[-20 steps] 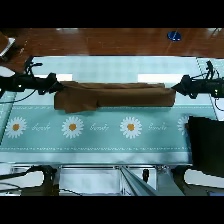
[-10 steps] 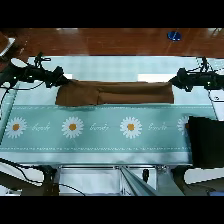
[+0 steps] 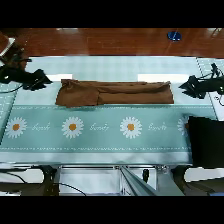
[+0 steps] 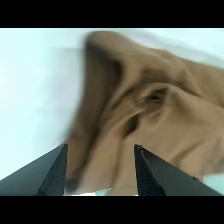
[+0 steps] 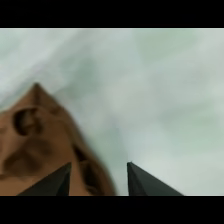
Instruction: Fold the shirts.
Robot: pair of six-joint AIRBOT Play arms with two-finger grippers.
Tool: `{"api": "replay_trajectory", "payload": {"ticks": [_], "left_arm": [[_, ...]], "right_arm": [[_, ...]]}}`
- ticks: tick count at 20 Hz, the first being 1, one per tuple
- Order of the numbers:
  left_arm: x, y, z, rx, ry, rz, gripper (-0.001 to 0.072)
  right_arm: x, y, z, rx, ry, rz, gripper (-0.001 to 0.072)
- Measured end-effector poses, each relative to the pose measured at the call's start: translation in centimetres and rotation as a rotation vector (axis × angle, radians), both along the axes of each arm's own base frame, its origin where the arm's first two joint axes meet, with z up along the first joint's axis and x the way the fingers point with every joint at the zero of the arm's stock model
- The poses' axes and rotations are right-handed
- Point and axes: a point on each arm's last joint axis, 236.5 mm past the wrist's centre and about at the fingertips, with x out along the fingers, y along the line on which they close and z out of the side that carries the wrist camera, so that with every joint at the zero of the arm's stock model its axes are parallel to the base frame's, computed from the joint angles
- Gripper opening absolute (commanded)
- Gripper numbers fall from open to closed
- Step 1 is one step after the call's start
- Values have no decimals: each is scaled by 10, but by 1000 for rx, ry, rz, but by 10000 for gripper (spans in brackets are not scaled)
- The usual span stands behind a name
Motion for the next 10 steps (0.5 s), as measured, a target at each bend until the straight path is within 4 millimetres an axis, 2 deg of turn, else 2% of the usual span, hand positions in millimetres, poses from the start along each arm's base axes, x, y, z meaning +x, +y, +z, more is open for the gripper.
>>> {"api": "replay_trajectory", "payload": {"ticks": [2, 4, 7, 10], "left_arm": [[-16, 1, 9, 6, -65, 55, 510], [-31, -8, 12, 2, -122, 73, 510], [-46, -34, 11, -26, -153, 52, 510], [-50, -61, 12, -35, -181, 12, 510]], "right_arm": [[-6, 4, -7, 24, 11, -1, 414], [-3, 15, -13, 55, 0, 10, 415], [4, 34, -19, 96, -14, 29, 415], [11, 51, -28, 124, -10, 44, 415]]}}
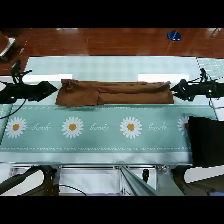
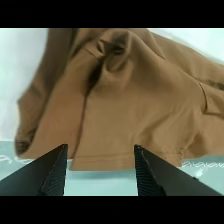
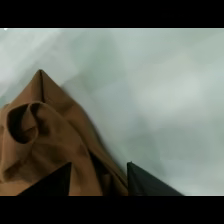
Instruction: Fold the shirts.
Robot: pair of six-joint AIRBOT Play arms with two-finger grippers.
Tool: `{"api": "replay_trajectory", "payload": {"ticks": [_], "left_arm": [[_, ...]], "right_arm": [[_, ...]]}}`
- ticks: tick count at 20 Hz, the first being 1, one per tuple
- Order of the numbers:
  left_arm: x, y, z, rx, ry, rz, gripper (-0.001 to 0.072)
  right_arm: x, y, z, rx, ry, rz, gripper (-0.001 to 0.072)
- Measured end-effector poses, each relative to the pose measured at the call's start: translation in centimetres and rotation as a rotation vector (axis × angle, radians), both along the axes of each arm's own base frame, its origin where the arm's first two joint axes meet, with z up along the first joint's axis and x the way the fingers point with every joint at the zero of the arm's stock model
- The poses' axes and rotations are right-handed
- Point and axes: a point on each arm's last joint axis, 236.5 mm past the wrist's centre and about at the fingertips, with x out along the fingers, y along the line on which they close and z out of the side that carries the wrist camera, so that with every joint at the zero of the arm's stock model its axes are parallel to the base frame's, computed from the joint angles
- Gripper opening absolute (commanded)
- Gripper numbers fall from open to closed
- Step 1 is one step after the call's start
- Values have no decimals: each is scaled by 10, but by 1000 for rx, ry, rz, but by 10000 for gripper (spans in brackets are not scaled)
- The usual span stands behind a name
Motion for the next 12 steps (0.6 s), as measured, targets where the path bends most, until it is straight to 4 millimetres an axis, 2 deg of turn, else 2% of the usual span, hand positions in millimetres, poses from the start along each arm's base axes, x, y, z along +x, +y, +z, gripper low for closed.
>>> {"api": "replay_trajectory", "payload": {"ticks": [2, 3, 4, 5, 6, 7, 10, 12], "left_arm": [[1, -16, -1, 3, -17, -28, 510], [1, -24, -1, 2, -23, -42, 508], [2, -31, -2, 2, -28, -53, 507], [1, -38, -4, 0, -24, -68, 498], [0, -44, -5, -3, -21, -81, 353], [0, -49, -6, -6, -22, -90, 32], [-5, -64, -8, -18, -8, -127, 17], [-11, -74, -9, -31, 7, -156, 17]], "right_arm": [[2, 18, -5, 30, 9, 25, 412], [2, 28, -6, 45, 14, 40, 376], [2, 37, -7, 49, 16, 57, 226], [1, 43, -10, 47, 24, 79, 28], [0, 49, -9, 50, 27, 99, 27], [1, 55, -3, 67, 16, 116, 27], [0, 66, 31, 80, -41, 175, 26], [-13, 62, 58, 14, -73, 230, 26]]}}
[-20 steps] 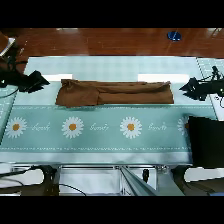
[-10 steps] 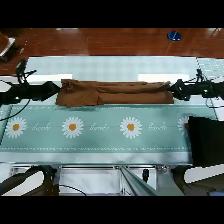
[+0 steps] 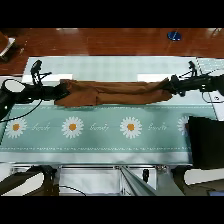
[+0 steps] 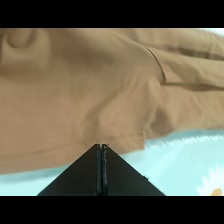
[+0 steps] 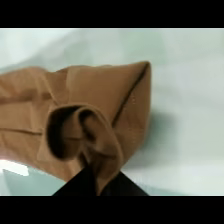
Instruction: Fold the shirts.
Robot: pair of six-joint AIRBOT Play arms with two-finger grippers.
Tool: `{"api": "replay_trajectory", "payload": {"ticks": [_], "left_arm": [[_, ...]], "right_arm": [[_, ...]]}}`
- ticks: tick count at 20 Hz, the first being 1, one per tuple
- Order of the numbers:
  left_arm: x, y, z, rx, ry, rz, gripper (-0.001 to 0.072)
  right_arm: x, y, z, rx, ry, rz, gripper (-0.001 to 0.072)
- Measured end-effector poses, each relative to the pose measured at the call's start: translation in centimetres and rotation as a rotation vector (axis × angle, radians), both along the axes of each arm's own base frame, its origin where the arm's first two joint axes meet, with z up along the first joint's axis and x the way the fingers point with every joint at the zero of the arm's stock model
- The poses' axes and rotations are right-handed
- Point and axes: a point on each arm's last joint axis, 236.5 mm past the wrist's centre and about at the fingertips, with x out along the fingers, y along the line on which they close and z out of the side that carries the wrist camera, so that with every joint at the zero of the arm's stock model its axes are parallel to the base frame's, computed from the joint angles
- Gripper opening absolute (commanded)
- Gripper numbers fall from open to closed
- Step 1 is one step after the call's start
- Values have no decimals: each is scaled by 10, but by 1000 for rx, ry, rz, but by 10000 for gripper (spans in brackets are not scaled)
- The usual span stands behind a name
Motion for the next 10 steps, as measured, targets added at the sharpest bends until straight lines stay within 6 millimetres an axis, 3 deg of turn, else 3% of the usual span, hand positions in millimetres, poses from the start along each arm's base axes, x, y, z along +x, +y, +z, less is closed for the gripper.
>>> {"api": "replay_trajectory", "payload": {"ticks": [5, 10], "left_arm": [[-14, -48, 1, -13, -2, -114, 16], [-16, -136, 9, -24, -49, -272, 15]], "right_arm": [[-63, -9, 76, -200, -123, 42, 26], [-133, 15, 144, -235, -297, 22, 26]]}}
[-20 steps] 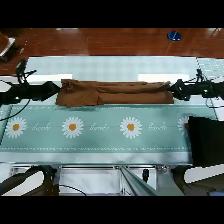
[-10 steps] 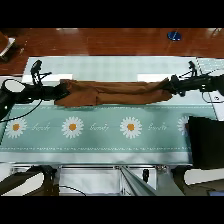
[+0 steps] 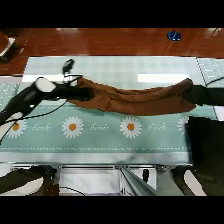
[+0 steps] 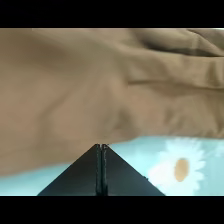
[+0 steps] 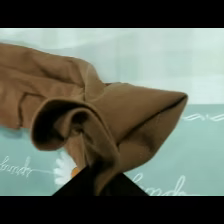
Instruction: Fold the shirts.
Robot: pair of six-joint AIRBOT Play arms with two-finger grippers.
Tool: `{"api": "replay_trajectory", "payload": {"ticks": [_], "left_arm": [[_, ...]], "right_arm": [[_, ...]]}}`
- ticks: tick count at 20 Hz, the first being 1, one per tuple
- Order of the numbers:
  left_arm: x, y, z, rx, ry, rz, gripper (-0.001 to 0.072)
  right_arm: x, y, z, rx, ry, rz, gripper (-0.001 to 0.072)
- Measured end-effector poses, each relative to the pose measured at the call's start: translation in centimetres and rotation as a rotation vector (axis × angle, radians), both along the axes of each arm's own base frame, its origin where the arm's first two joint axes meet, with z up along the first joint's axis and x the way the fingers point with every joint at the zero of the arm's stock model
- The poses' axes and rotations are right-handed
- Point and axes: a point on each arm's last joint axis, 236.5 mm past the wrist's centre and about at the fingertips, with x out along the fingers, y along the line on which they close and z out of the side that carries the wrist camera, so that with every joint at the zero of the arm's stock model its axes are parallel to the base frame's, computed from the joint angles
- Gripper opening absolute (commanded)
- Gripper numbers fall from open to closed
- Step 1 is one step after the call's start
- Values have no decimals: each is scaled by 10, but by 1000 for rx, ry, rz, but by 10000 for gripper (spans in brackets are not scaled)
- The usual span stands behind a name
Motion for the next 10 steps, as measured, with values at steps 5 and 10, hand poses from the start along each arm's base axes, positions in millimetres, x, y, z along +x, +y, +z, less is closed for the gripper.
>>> {"api": "replay_trajectory", "payload": {"ticks": [5, 10], "left_arm": [[-15, -122, -4, -29, 22, -214, 15], [-70, -224, -36, -29, 133, -401, 17]], "right_arm": [[-45, 20, 36, 15, -92, -6, 27], [-60, 35, 51, 66, -127, 6, 27]]}}
